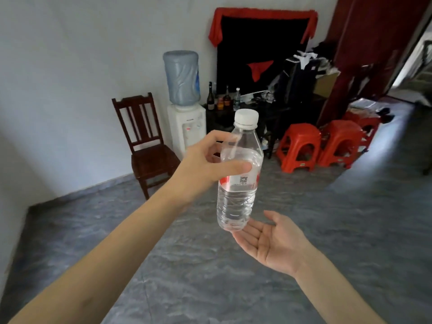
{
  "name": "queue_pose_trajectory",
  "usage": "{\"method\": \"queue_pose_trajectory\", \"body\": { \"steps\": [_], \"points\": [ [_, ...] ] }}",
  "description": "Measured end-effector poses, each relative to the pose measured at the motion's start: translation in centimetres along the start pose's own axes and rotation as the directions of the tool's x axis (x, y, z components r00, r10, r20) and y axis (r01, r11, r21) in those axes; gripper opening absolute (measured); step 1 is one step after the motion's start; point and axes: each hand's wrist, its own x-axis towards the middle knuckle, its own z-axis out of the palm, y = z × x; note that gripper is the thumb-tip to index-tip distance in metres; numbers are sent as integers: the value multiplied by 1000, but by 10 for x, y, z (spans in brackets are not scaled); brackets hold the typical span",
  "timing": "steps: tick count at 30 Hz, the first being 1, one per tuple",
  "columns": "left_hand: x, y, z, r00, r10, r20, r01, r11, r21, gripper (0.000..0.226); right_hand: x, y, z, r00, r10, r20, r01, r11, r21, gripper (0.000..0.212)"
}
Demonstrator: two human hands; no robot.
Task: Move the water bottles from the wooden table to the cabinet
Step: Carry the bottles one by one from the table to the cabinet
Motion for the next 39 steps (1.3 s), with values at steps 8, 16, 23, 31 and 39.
{"method": "queue_pose_trajectory", "body": {
  "steps": [8, 16, 23, 31, 39],
  "points": [
    [43, 9, 81, 997, 56, 56, -58, 998, 22, 60, -20, -58, -60, 997, -75, -17, 76, 995, 62, 58],
    [77, 17, 123, 993, 57, 102, -62, 997, 49, 59, -24, -83, -84, 995, -96, -8, 96, 987, 129, 59],
    [119, 12, 129, 992, 83, 97, -88, 995, 44, 55, -6, -120, -85, 990, -127, -58, 134, 982, 136, 58],
    [189, -4, 114, 990, 81, 114, -80, 997, -13, 62, 47, -164, -59, 980, -179, -87, 190, 971, 146, 54],
    [285, -16, 82, 996, 53, 71, -47, 996, -78, 63, 113, -234, -10, 970, -222, -102, 231, 969, 88, 49]
  ]
}}
